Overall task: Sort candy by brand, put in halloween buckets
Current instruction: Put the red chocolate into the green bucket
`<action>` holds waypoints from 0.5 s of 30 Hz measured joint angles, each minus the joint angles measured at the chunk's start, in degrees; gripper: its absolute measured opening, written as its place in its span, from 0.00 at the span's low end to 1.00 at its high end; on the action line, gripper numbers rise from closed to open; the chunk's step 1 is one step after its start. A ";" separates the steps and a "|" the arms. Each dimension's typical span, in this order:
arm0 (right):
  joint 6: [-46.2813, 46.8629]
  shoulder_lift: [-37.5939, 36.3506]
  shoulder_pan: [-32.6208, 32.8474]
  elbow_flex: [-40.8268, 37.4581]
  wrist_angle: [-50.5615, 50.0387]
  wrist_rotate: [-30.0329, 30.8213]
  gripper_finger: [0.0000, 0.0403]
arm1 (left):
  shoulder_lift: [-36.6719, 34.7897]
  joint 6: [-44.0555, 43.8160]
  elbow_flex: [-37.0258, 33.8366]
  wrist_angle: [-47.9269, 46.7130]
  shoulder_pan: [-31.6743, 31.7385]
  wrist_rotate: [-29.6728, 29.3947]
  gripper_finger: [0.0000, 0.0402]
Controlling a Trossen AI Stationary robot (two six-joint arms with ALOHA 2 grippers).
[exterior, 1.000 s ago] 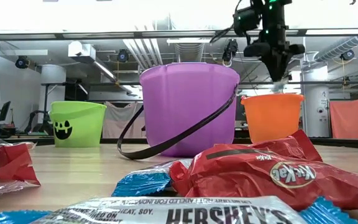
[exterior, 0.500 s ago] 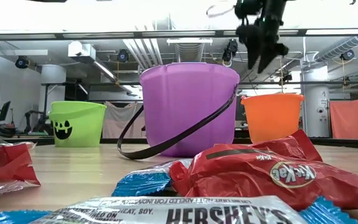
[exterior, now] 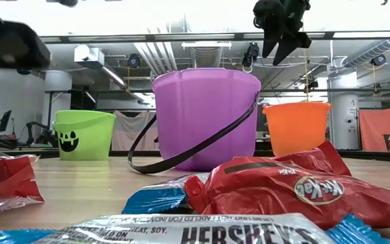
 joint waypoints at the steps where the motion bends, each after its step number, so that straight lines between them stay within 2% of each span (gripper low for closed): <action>1: 0.05 0.31 0.27 -0.02 0.03 0.06 0.57 | 0.82 0.49 -0.02 0.24 0.02 -0.28 0.37; 8: 0.63 1.97 1.58 -0.09 -0.22 0.06 0.58 | 4.28 1.77 -1.21 3.49 0.24 -1.78 0.33; 12: 0.91 2.18 1.85 -0.09 -0.22 0.06 0.58 | 4.26 1.53 -3.99 7.79 0.52 -1.75 0.25; 15: 1.00 2.18 1.85 -0.09 -0.24 0.08 0.58 | 3.88 1.53 -5.27 8.11 0.75 -1.69 0.16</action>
